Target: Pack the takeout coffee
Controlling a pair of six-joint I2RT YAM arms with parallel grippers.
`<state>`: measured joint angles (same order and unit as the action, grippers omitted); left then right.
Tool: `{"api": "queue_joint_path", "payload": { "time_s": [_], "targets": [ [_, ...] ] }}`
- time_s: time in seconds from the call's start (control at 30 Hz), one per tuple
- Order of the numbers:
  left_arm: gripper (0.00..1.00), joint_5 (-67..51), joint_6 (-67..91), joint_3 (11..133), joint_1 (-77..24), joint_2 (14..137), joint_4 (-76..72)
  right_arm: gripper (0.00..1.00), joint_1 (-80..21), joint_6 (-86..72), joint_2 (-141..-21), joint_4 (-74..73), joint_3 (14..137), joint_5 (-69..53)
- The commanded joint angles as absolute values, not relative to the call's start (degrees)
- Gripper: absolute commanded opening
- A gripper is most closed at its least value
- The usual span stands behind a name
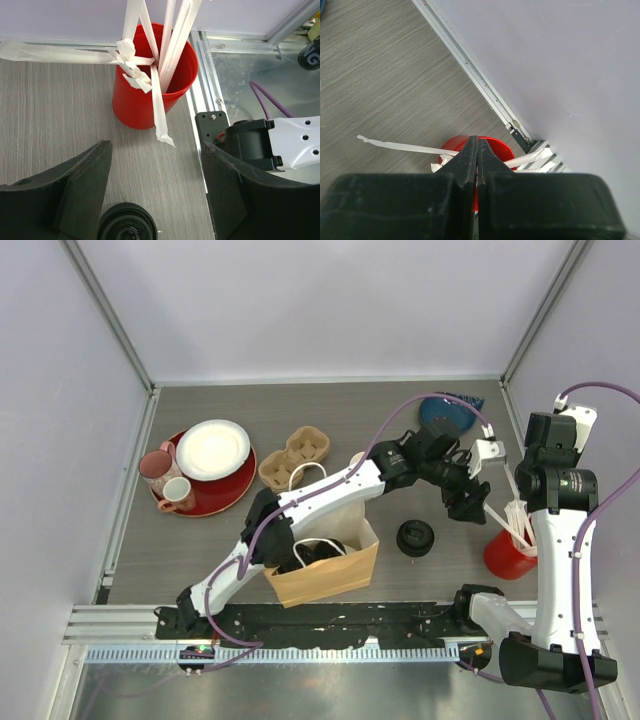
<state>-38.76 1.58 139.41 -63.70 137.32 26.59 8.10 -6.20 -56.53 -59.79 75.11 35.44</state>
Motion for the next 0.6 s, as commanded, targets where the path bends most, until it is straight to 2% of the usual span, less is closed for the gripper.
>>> {"api": "queue_joint_path", "payload": {
  "time_s": [0.0,0.13,0.33,0.4,0.57],
  "targets": [
    [0.75,-39.3,2.1,140.4,-64.2,136.8,22.9,0.01,8.3,-6.2,-56.7,-58.0,76.3,35.4],
    [0.67,-37.5,2.4,140.6,-65.0,138.0,21.3,0.01,8.3,-6.2,-56.4,-58.0,76.2,35.4],
    [0.65,-37.8,5.0,141.7,-65.0,139.1,18.3,0.01,8.3,-6.0,-56.3,-57.7,75.6,35.2],
    [0.57,-37.8,5.3,142.0,-65.1,139.5,18.3,0.01,8.3,-6.0,-56.3,-57.6,75.3,35.1],
    [0.49,-37.9,5.5,141.4,-65.2,140.0,17.9,0.01,8.3,-5.7,-56.6,-57.3,75.0,35.0]
  ]
}}
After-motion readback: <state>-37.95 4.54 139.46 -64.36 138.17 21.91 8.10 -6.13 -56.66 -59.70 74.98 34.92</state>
